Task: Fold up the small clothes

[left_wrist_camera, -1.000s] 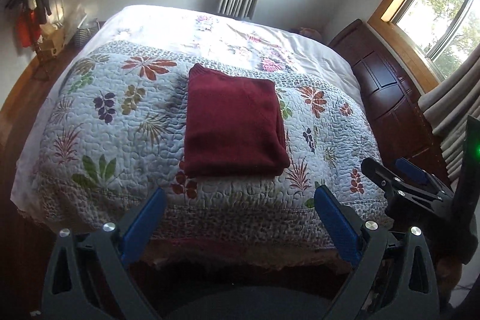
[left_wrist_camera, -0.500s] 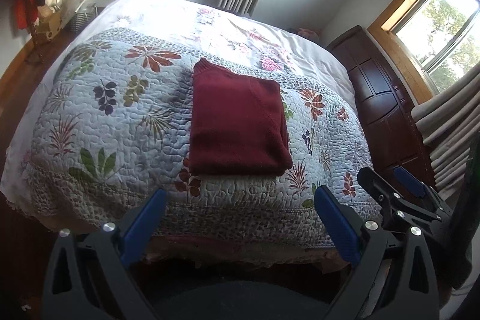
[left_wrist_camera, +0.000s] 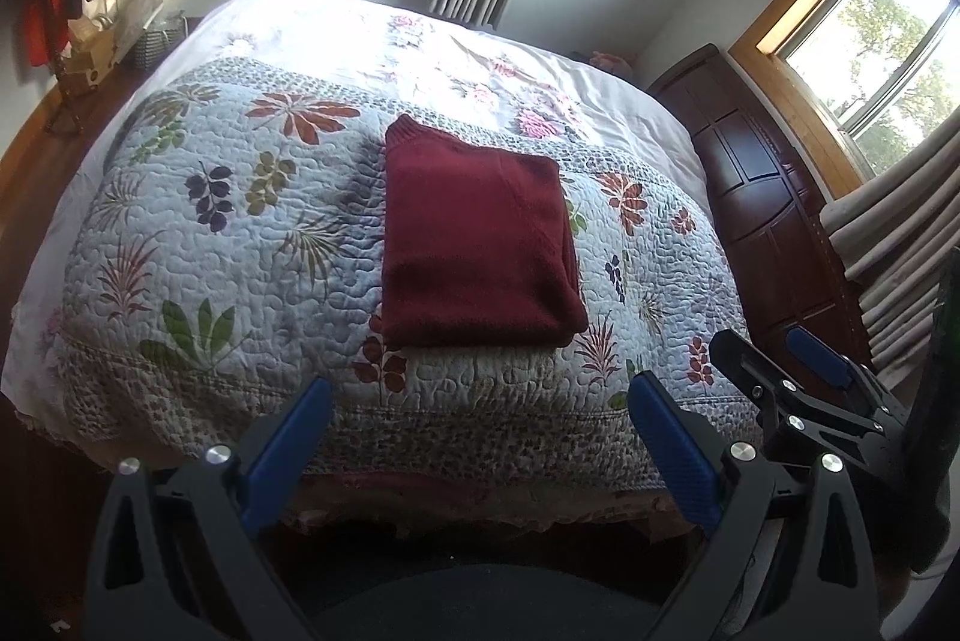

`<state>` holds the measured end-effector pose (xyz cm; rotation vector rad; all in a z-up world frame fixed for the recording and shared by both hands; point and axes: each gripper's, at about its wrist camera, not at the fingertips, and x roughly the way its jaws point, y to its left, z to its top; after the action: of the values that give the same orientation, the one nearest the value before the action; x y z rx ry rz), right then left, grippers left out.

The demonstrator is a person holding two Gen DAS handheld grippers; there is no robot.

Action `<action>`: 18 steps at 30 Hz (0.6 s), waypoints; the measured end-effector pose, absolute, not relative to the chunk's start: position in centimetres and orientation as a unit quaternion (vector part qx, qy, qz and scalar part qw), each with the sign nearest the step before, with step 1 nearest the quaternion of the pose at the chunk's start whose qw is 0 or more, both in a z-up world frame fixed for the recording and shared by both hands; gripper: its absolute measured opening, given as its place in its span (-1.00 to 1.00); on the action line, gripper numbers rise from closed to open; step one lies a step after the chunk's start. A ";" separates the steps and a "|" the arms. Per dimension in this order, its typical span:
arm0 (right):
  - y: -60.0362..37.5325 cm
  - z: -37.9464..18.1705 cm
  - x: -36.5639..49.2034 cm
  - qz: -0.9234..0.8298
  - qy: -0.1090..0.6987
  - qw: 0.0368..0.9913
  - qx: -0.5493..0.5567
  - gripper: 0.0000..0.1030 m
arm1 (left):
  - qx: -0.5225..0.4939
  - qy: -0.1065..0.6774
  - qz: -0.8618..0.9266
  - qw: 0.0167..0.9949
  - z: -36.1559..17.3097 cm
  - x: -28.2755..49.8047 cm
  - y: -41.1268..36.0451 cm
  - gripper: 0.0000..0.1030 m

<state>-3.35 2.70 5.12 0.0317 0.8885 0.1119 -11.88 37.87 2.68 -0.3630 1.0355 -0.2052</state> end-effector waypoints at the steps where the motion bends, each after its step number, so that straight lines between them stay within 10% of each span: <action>1: 2.7 5.1 -3.4 0.054 0.430 0.901 0.015 0.94 | -0.172 0.491 -0.098 0.848 2.7 -11.9 37.8 0.92; 18: 2.8 5.1 -3.6 0.050 0.426 0.903 0.012 0.94 | -0.173 0.490 -0.097 0.849 2.7 -12.1 37.7 0.92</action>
<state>-3.57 2.75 5.14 0.0248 0.8808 0.1026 -12.12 37.73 2.74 -0.3646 1.0330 -0.2042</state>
